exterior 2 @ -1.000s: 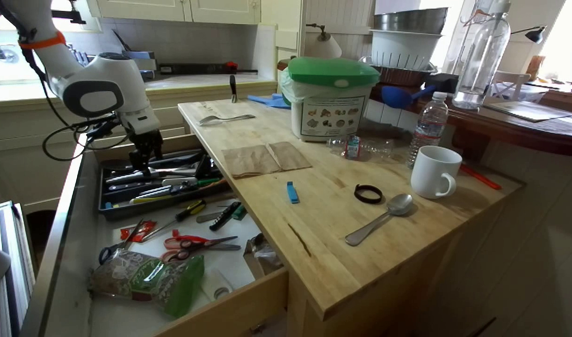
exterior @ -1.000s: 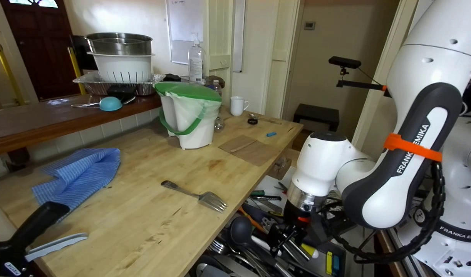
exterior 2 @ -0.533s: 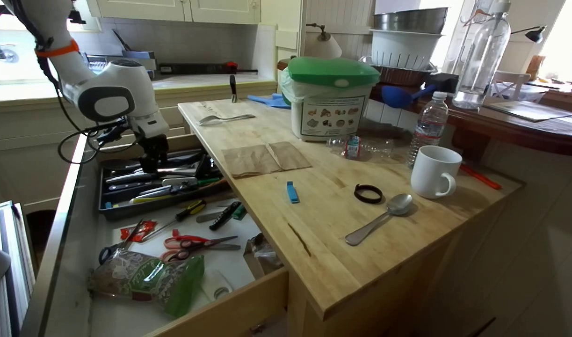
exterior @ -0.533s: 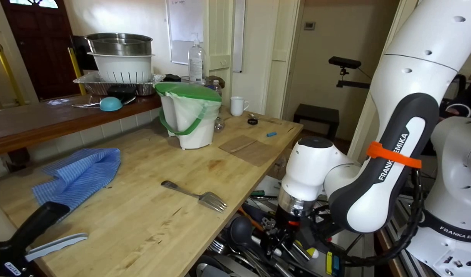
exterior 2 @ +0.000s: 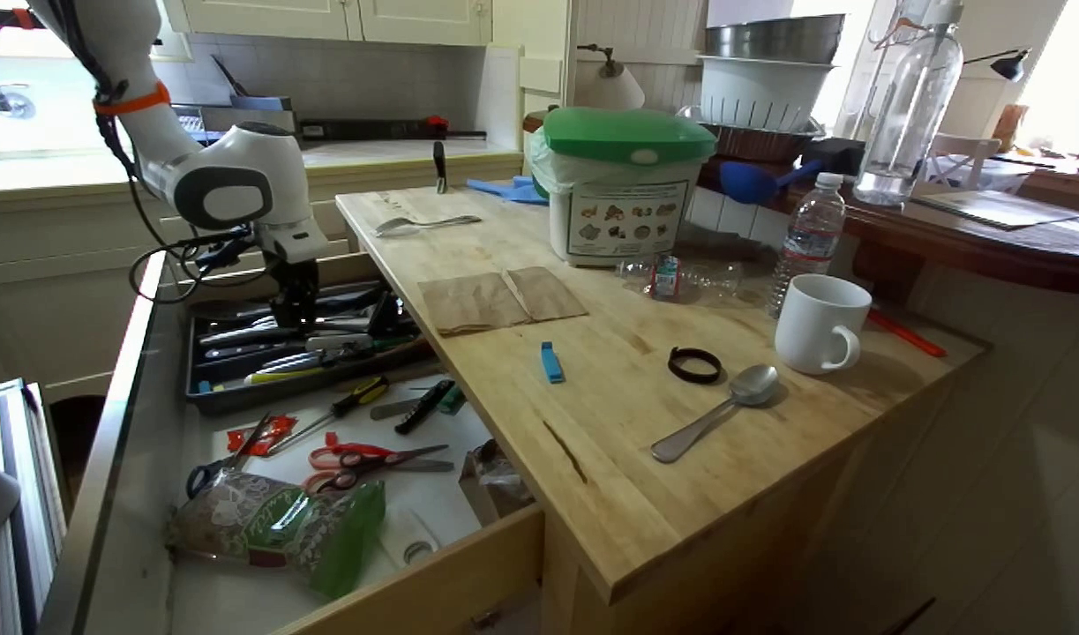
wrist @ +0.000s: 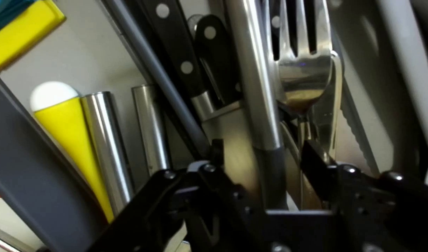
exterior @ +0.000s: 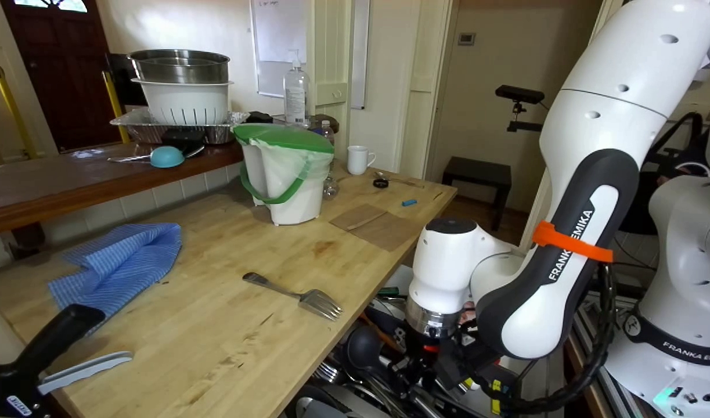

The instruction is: Put the ladle in the open drawer.

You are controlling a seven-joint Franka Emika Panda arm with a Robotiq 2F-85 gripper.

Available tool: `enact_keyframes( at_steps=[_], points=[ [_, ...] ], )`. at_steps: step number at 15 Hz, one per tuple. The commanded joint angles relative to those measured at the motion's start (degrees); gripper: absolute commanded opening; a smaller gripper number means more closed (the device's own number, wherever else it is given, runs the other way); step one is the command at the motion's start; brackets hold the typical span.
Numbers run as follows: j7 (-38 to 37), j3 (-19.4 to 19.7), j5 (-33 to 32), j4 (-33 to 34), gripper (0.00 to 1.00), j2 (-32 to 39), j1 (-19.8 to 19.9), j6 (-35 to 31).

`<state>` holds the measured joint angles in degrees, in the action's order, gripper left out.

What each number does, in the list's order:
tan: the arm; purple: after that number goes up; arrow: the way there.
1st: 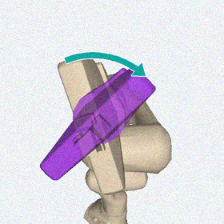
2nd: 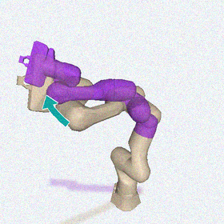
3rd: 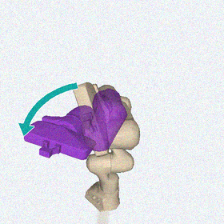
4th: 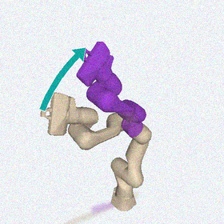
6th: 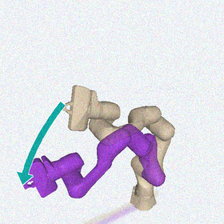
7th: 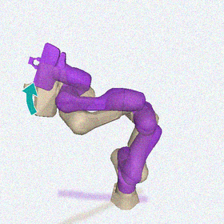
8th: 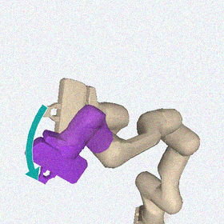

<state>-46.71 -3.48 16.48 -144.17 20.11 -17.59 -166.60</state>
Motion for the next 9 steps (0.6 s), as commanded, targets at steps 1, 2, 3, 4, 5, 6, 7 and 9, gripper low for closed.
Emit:
enact_keyframes(
  at_steps=[1,2,3,4,5,6,7,9],
  points=[
    [-2.05,1.45,-2.16,2.48,0.37,1.91,-1.03,3.19],
    [-2.3,1.77,-2.36,2.33,0.34,1.61,-1.27,3.05],
    [-2.48,1.93,-2.43,2.0,0.27,1.05,-1.47,2.84],
    [-3.02,2.38,-2.8,1.49,0.19,0.4,-2.08,2.55],
    [-3.17,2.46,-3.15,1.07,0.1,-0.19,-2.51,2.54],
    [-3.18,2.23,-3.33,0.95,0.03,-0.53,-2.67,2.94],
    [-3.41,2.3,-3.83,0.66,0.03,-0.92,-3.1,3.35],
    [-2.39,0.95,-3.61,-0.54,0.06,-2.53,-2.89,3.64]
  ],
)
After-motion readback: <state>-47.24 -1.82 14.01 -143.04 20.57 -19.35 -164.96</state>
